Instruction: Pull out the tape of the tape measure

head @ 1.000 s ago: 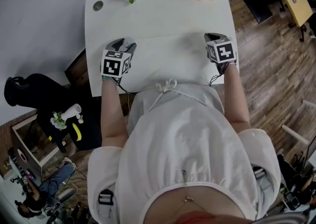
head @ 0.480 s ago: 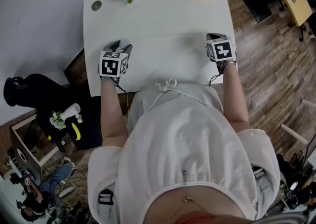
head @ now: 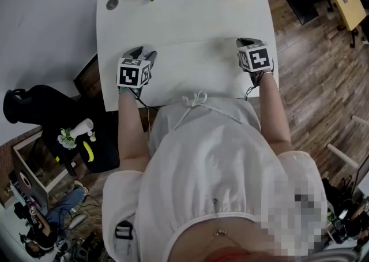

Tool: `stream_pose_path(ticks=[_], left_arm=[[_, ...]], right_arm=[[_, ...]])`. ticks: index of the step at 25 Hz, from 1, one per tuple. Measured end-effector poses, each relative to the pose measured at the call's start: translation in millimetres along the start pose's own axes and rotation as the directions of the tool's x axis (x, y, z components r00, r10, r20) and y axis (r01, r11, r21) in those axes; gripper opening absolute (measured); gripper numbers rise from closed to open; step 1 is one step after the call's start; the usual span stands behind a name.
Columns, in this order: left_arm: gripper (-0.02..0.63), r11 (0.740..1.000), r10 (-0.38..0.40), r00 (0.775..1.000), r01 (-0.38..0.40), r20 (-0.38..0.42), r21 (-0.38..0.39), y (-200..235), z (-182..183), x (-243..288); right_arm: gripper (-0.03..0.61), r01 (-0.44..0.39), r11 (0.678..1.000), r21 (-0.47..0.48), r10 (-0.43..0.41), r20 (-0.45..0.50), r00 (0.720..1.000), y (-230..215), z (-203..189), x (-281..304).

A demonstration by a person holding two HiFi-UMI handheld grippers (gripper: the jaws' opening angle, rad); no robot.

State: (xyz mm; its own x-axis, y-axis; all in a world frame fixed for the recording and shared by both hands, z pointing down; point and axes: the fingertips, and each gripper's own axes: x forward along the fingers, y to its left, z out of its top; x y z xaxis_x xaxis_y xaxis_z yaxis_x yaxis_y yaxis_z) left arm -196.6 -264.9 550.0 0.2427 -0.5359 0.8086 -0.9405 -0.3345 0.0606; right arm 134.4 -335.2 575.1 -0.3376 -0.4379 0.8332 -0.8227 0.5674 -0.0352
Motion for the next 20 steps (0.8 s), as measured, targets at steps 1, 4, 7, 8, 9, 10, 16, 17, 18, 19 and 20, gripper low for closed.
stream_pose_path(ticks=[1, 4, 7, 8, 9, 10, 16, 17, 18, 19, 20], left_arm=[[0.227, 1.0, 0.001, 1.0, -0.001, -0.006, 0.001, 1.0, -1.2, 1.8], [0.227, 1.0, 0.006, 1.0, -0.006, -0.028, -0.003, 8.1, -8.4, 8.4], [0.227, 1.0, 0.007, 0.998, -0.008, -0.059, -0.013, 18.1, -18.3, 16.5], [0.227, 1.0, 0.008, 0.997, -0.009, -0.073, -0.014, 21.7, -22.3, 19.9], [0.227, 1.0, 0.01, 0.996, -0.011, -0.088, -0.014, 25.1, -26.5, 23.6], [0.227, 1.0, 0.011, 0.995, -0.012, -0.102, -0.014, 28.1, -30.7, 27.3], [0.227, 0.999, 0.021, 0.989, -0.025, -0.147, -0.026, 42.6, -43.6, 44.8], [0.227, 0.999, 0.021, 0.989, -0.025, -0.148, -0.027, 43.7, -43.2, 45.4], [0.227, 0.999, 0.02, 0.989, -0.024, -0.149, -0.026, 44.3, -43.1, 45.6], [0.229, 0.999, 0.019, 0.988, -0.023, -0.152, -0.027, 44.6, -43.4, 45.6], [0.229, 0.999, 0.018, 0.988, -0.023, -0.156, -0.029, 45.0, -44.0, 45.5]], right_arm=[[0.014, -0.003, 1.0, -0.006, 0.003, -0.004, 1.0, 2.4, 0.4, 2.7], [0.014, -0.014, 1.0, -0.016, 0.014, -0.025, 1.0, 7.5, -0.7, 13.0], [0.015, -0.034, 0.999, -0.023, 0.033, -0.046, 0.998, 14.3, -1.4, 24.8], [0.015, -0.037, 0.999, -0.029, 0.036, -0.055, 0.998, 17.2, -1.9, 29.1], [0.015, -0.038, 0.999, -0.037, 0.036, -0.065, 0.997, 20.1, -2.7, 33.4], [0.015, -0.038, 0.998, -0.046, 0.034, -0.076, 0.997, 22.8, -3.7, 37.6], [0.017, -0.023, 0.995, -0.095, 0.012, -0.122, 0.992, 30.8, -6.3, 57.5], [0.017, -0.021, 0.995, -0.099, 0.008, -0.128, 0.992, 31.3, -6.6, 59.0], [0.018, -0.021, 0.995, -0.1, 0.008, -0.132, 0.991, 31.9, -7.2, 59.7], [0.018, -0.022, 0.995, -0.099, 0.009, -0.134, 0.991, 32.4, -7.7, 59.9], [0.018, -0.023, 0.995, -0.097, 0.01, -0.135, 0.991, 32.7, -8.1, 60.0]])
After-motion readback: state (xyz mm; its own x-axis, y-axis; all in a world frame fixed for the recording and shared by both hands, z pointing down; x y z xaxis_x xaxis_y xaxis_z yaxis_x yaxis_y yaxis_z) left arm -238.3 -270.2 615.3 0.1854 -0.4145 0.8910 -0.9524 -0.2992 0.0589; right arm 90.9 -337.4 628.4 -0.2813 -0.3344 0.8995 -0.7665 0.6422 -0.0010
